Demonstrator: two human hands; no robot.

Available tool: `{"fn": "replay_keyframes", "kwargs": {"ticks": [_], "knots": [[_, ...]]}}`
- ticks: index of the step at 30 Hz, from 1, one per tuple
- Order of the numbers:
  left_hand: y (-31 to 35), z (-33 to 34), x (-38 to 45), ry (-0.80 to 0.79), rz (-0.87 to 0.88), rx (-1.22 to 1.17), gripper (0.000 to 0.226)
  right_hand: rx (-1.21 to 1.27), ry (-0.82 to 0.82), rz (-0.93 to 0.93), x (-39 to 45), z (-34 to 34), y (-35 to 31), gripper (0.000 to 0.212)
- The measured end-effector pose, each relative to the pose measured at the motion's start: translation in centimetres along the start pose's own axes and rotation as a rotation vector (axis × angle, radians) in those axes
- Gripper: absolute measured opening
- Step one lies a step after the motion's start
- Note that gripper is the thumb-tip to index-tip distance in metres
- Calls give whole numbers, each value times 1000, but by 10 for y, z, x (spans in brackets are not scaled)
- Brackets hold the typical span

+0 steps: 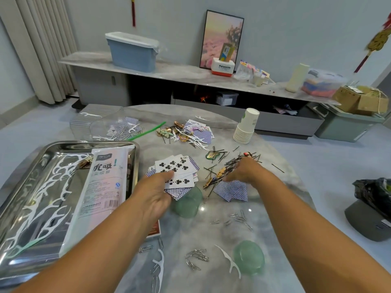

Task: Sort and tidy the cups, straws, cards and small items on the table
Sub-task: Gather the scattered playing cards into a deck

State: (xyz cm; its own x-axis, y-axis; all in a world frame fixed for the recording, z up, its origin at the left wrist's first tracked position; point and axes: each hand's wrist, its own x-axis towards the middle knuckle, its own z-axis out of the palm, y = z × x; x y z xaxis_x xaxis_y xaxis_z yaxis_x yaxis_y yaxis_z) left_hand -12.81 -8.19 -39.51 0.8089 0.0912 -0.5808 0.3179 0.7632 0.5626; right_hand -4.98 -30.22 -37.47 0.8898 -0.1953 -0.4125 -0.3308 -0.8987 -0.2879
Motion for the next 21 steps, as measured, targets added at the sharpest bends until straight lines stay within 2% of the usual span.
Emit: {"fn": "replay_keyframes", "kwargs": {"ticks": [2, 4, 9, 12, 17, 21], "knots": [[-1, 1, -1, 2, -4, 5, 40, -99, -87, 25, 4, 8, 18, 103], [-2, 2, -1, 8, -9, 9, 41, -181, -69, 16, 9, 15, 28, 111], [-3, 2, -4, 4, -18, 19, 40, -253, -59, -10, 14, 24, 16, 106], [-2, 2, -4, 10, -13, 21, 40, -206, -84, -29, 12, 27, 8, 112], [-1, 2, -5, 23, 5, 22, 41, -143, -97, -43, 8, 26, 9, 110], [0, 2, -5, 32, 8, 30, 41, -247, -156, 23, 2, 25, 5, 99]]}}
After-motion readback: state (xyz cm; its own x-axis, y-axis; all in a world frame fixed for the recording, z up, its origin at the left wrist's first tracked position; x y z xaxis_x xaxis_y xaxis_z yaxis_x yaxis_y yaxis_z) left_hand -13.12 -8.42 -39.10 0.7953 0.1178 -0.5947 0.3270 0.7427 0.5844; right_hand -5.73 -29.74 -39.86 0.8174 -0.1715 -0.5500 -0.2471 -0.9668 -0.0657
